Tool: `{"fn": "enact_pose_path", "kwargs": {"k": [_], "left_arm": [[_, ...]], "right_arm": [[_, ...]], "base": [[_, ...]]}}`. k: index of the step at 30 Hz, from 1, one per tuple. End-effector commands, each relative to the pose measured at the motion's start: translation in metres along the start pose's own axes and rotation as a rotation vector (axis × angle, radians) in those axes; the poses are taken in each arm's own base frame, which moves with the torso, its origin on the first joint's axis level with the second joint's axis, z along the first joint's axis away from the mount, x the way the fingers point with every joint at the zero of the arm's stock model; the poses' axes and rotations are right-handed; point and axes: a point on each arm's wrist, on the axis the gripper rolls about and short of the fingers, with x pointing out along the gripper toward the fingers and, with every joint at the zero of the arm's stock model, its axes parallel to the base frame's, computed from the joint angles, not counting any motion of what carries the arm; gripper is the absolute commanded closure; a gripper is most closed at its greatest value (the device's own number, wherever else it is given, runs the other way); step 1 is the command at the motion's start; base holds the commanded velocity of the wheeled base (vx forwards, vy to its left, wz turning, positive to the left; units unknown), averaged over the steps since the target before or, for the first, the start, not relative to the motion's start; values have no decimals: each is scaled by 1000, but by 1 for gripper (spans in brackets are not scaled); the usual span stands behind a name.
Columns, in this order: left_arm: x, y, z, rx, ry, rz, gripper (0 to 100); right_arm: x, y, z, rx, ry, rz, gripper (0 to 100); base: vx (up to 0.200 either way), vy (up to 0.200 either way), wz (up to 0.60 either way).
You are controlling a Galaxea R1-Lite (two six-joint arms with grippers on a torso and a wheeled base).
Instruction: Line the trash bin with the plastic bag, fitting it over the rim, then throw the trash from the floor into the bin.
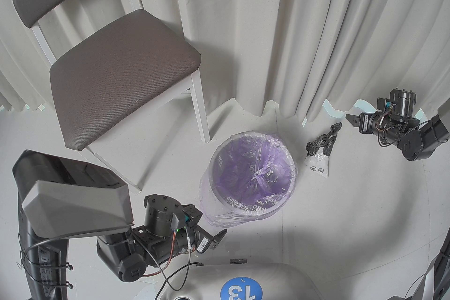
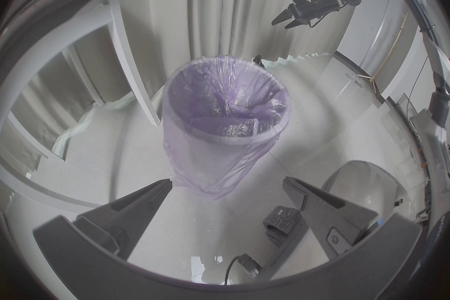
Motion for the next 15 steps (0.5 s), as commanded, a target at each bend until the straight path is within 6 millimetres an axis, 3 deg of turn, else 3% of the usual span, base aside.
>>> {"fn": "enact_pose_path", "kwargs": {"k": [1, 7, 15], "left_arm": [[43, 19, -11, 54, 49, -40, 0], [72, 33, -6, 89, 55, -27, 0], [91, 37, -7, 84, 84, -31, 0]], "right_arm": [[2, -1, -2, 1, 5, -1, 0], [1, -1, -3, 2, 8, -1, 0], [-1, -2, -1, 2, 3, -4, 0]], "base": [[0, 0, 0], [0, 0, 0], [0, 0, 0]]}}
